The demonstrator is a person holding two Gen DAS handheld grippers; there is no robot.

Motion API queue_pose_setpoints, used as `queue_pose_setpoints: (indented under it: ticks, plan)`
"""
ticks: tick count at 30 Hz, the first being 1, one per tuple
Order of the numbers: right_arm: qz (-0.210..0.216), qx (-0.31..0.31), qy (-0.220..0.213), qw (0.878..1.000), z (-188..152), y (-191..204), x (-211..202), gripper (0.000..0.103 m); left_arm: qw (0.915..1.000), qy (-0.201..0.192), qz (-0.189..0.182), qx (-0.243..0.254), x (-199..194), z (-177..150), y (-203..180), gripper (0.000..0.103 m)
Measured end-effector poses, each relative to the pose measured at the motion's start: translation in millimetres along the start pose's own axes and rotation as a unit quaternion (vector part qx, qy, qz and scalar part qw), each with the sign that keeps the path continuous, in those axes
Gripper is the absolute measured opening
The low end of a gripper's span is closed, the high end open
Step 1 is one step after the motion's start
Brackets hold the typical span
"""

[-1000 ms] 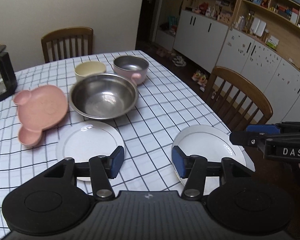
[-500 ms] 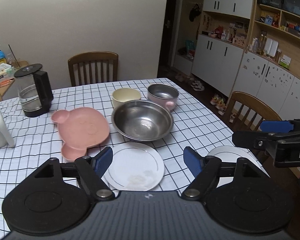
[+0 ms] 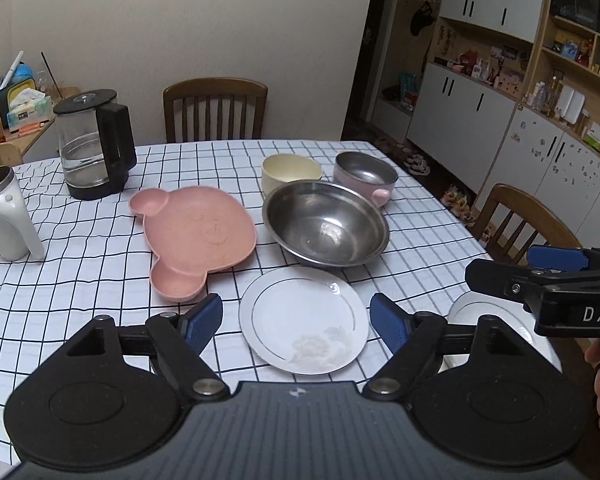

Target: Organize plates and bowls

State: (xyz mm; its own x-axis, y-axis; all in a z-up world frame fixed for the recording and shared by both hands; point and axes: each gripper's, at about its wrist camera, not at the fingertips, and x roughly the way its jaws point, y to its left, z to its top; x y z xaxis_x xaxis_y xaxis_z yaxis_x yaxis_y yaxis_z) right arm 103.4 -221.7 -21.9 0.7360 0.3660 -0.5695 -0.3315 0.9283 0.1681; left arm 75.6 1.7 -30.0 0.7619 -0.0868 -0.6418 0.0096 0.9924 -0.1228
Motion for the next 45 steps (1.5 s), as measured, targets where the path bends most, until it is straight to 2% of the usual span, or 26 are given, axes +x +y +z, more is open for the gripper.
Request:
queue_pose_setpoints:
  ticks: [3,10,19,24,28,30,32,34,36,38,41,45]
  plan:
    - [0.001,-0.006,0.014,1.0,-1,-3,16,0.103,0.9999,0.008,0.006,0.005,17,-1,3,0.081]
    - [0.016,-0.014,0.067,0.998,-1,-12,69,0.103,0.9976,0.06,0.029,-0.016,70,-1,15,0.081]
    - [0.032,0.012,0.16,0.986,-5,-27,148,0.088,0.9894,0.127,0.043,-0.058,138,-4,36,0.081]
    - [0.047,0.015,0.197,0.979,-8,-27,177,0.077,0.9855,0.144,0.049,-0.075,158,-8,43,0.08]
    - [0.058,0.017,0.219,0.974,-9,-28,191,0.071,0.9816,0.163,0.046,-0.088,170,-11,48,0.064]
    - [0.06,0.016,0.226,0.972,-11,-28,195,0.066,0.98,0.169,0.044,-0.097,173,-12,49,0.062]
    - [0.068,0.021,0.236,0.969,-11,-30,199,0.056,0.9786,0.173,0.041,-0.104,176,-13,50,0.058]
    - [0.073,0.024,0.241,0.967,-11,-30,203,0.053,0.9775,0.176,0.038,-0.109,178,-13,51,0.051]
    - [0.08,0.025,0.247,0.965,-12,-30,206,0.048,0.9772,0.177,0.038,-0.112,179,-12,50,0.049]
    - [0.087,0.033,0.255,0.962,-12,-31,210,0.04,0.9768,0.178,0.031,-0.115,180,-11,50,0.038]
    - [0.094,0.041,0.258,0.961,-12,-34,212,0.031,0.9758,0.179,0.033,-0.121,181,-11,51,0.032]
    - [0.096,0.052,0.259,0.96,-12,-38,212,0.027,0.9741,0.181,0.04,-0.129,181,-10,54,0.022]
